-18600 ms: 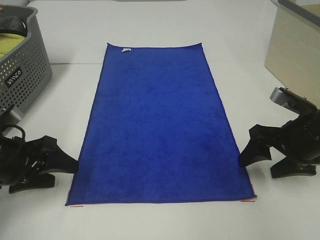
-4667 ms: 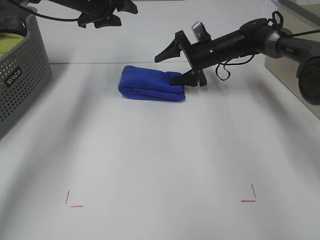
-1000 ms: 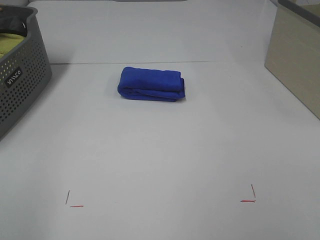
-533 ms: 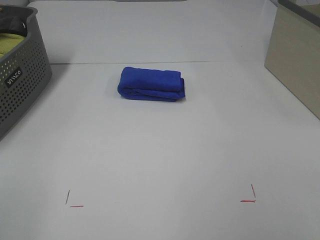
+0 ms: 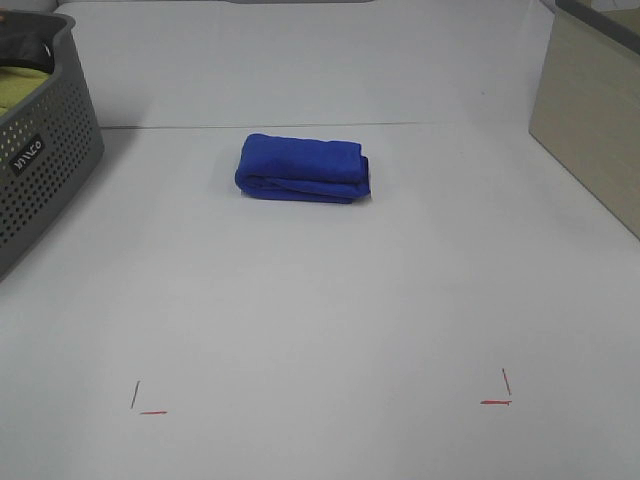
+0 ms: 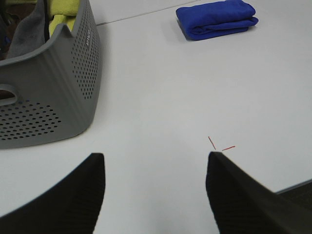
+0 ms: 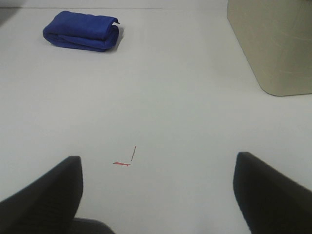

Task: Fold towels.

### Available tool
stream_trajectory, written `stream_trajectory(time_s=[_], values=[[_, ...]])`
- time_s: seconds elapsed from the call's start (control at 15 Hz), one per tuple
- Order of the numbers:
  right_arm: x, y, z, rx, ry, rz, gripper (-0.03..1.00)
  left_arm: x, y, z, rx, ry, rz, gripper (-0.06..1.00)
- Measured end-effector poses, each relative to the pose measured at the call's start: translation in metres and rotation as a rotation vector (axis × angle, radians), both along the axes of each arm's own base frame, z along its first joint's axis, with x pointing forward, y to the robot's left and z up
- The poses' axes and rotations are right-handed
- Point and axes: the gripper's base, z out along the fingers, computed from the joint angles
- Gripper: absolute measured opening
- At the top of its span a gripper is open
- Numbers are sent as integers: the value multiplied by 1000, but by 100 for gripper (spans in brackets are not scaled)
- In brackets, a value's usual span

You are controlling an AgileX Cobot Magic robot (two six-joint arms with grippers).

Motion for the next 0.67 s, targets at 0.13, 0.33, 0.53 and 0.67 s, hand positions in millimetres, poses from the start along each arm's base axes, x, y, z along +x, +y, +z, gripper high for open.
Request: stream_trajectory(time_s=[0.13,0.33,0.53,0.67], values=[[-1,0,0,0,-5,0,79,0,0,0,0,0,0,59],[-1,0,0,0,-5,0,79,0,0,0,0,0,0,59],[-1,0,0,0,-5,0,79,0,0,0,0,0,0,59],[-1,0,0,0,-5,0,79,0,0,0,0,0,0,59]])
